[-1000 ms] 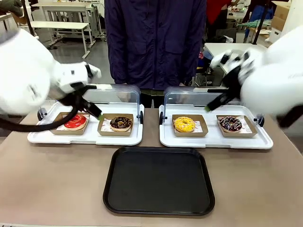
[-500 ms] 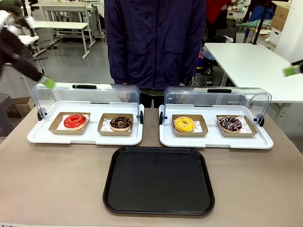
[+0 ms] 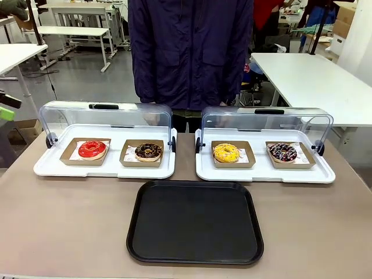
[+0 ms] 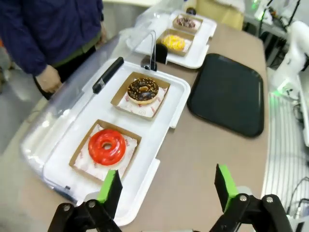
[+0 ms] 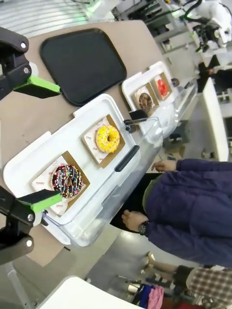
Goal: Move the second donut from the left to the tray.
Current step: Pick up the Paper togo box containing the Donut indicated by the person and place it on the Handle tray.
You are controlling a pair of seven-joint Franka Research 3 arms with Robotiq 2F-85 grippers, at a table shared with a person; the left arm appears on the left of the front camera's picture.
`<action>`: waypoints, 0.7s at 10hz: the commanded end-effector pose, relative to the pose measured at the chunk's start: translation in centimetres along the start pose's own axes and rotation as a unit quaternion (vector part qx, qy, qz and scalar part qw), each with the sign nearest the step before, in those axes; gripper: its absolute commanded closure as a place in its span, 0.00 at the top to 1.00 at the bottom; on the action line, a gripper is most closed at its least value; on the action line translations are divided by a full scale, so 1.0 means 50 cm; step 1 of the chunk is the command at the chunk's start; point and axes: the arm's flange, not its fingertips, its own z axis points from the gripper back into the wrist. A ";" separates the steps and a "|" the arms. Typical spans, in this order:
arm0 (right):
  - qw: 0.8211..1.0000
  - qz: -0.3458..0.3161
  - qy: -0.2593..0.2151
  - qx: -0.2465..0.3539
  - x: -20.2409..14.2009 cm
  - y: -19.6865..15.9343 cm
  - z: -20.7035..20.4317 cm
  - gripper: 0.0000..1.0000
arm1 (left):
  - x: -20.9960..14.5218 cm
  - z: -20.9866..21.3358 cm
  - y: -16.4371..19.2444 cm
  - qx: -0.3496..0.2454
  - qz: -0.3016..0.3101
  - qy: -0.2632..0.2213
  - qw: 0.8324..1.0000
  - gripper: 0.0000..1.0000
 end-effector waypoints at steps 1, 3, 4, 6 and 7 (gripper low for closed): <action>1.000 0.006 -0.004 0.006 -0.015 -0.004 0.001 1.00 | -0.016 0.031 -0.001 0.006 -0.027 -0.018 0.999 1.00; 1.000 0.003 -0.022 0.009 -0.027 -0.001 0.008 1.00 | -0.021 0.034 -0.018 0.014 -0.026 -0.021 0.999 1.00; 1.000 0.001 -0.024 0.008 -0.030 0.002 0.010 1.00 | -0.007 0.017 -0.035 0.015 -0.025 -0.014 0.999 1.00; 0.999 -0.026 -0.041 -0.008 -0.038 0.000 0.001 1.00 | -0.002 0.003 -0.031 0.078 0.009 0.018 0.997 1.00; 1.000 -0.014 -0.020 0.008 -0.034 0.001 0.012 1.00 | -0.014 0.031 -0.022 0.011 -0.024 -0.002 1.000 1.00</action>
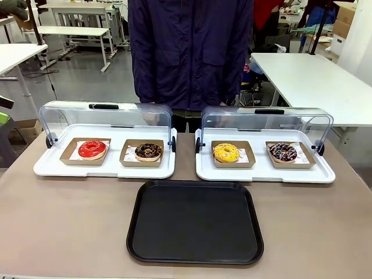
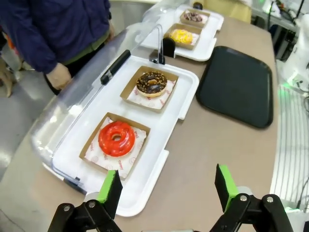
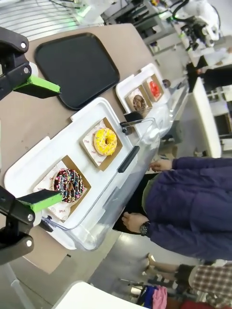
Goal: Move the second donut from the left to the tray.
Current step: Pick up the Paper togo box containing the Donut indicated by the person and place it on the Handle tray.
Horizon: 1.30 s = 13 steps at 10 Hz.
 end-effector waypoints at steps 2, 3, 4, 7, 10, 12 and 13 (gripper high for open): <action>1.000 0.017 0.003 0.006 0.004 0.001 0.001 1.00 | -0.009 0.012 -0.002 -0.019 -0.007 -0.016 1.000 1.00; 1.000 0.017 0.003 0.006 0.004 0.001 0.001 1.00 | -0.009 0.012 -0.002 -0.019 -0.007 -0.016 1.000 1.00; 1.000 0.017 0.003 0.006 0.004 0.001 0.001 1.00 | -0.009 0.012 -0.002 -0.019 -0.007 -0.016 1.000 1.00; 1.000 0.017 0.003 0.006 0.004 0.001 0.001 1.00 | -0.009 0.012 -0.002 -0.019 -0.007 -0.016 1.000 1.00; 1.000 0.017 0.003 0.006 0.004 0.001 0.001 1.00 | -0.009 0.012 -0.002 -0.019 -0.007 -0.016 1.000 1.00; 1.000 0.017 0.003 0.006 0.004 0.001 0.001 1.00 | -0.009 0.012 -0.002 -0.019 -0.007 -0.016 1.000 1.00; 1.000 0.017 0.003 0.006 0.004 0.001 0.001 1.00 | -0.009 0.012 -0.002 -0.019 -0.007 -0.016 1.000 1.00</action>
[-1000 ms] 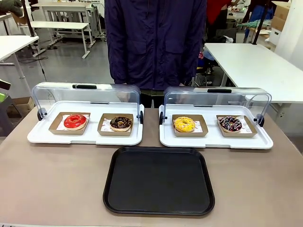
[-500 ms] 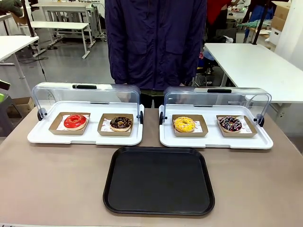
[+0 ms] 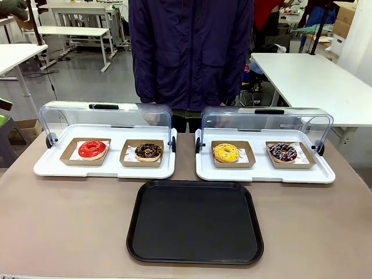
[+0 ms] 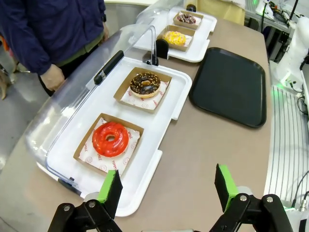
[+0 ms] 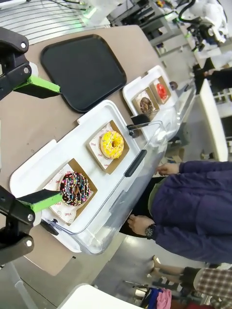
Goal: Move the second donut from the left to the tray.
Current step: Pick up the Paper togo box containing the Donut indicated by the person and place it on the Handle tray.
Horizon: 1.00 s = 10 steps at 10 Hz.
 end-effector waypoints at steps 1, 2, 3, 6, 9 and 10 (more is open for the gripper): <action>1.000 0.014 -0.013 0.001 0.005 -0.008 0.000 1.00 | -0.001 0.006 0.002 -0.003 -0.009 -0.009 1.000 1.00; 1.000 0.014 -0.013 0.001 0.005 -0.008 0.000 1.00 | -0.001 0.006 0.002 -0.003 -0.009 -0.009 1.000 1.00; 1.000 0.014 -0.013 0.001 0.005 -0.008 0.000 1.00 | -0.001 0.006 0.002 -0.003 -0.009 -0.009 1.000 1.00; 1.000 0.014 -0.013 0.001 0.005 -0.008 0.000 1.00 | -0.001 0.006 0.002 -0.003 -0.009 -0.009 1.000 1.00; 1.000 0.014 -0.013 0.001 0.005 -0.008 0.000 1.00 | -0.001 0.006 0.002 -0.003 -0.009 -0.009 1.000 1.00; 1.000 0.014 -0.013 0.001 0.005 -0.008 0.000 1.00 | -0.001 0.006 0.002 -0.003 -0.009 -0.009 1.000 1.00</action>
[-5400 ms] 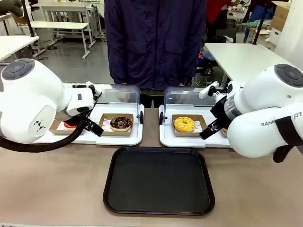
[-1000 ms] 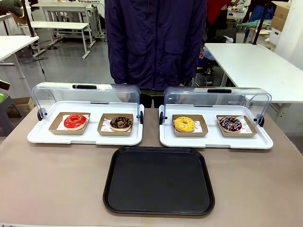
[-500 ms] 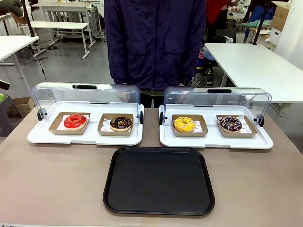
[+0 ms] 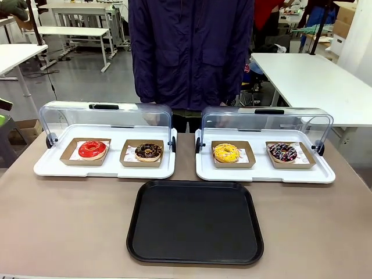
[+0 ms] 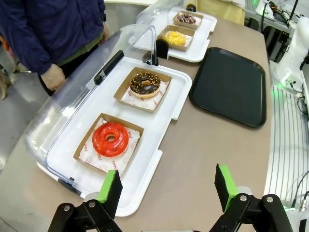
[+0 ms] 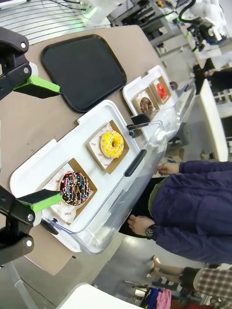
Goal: Move the second donut from the left to the tray.
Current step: Pick up the Paper togo box containing the Donut indicated by the person and place it on the Handle tray.
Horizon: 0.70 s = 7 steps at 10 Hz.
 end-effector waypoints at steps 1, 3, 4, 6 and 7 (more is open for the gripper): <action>1.000 0.014 -0.014 0.001 0.004 -0.007 -0.002 1.00 | -0.001 0.006 0.002 -0.004 -0.009 -0.009 1.000 1.00; 1.000 0.014 -0.014 0.001 0.004 -0.007 -0.002 1.00 | -0.001 0.006 0.002 -0.004 -0.009 -0.009 1.000 1.00; 1.000 0.014 -0.014 0.001 0.004 -0.007 -0.002 1.00 | -0.001 0.006 0.002 -0.004 -0.009 -0.009 1.000 1.00; 1.000 0.014 -0.014 0.001 0.004 -0.007 -0.002 1.00 | -0.001 0.006 0.002 -0.004 -0.009 -0.009 1.000 1.00; 1.000 0.014 -0.014 0.001 0.004 -0.007 -0.002 1.00 | -0.001 0.006 0.002 -0.004 -0.009 -0.009 1.000 1.00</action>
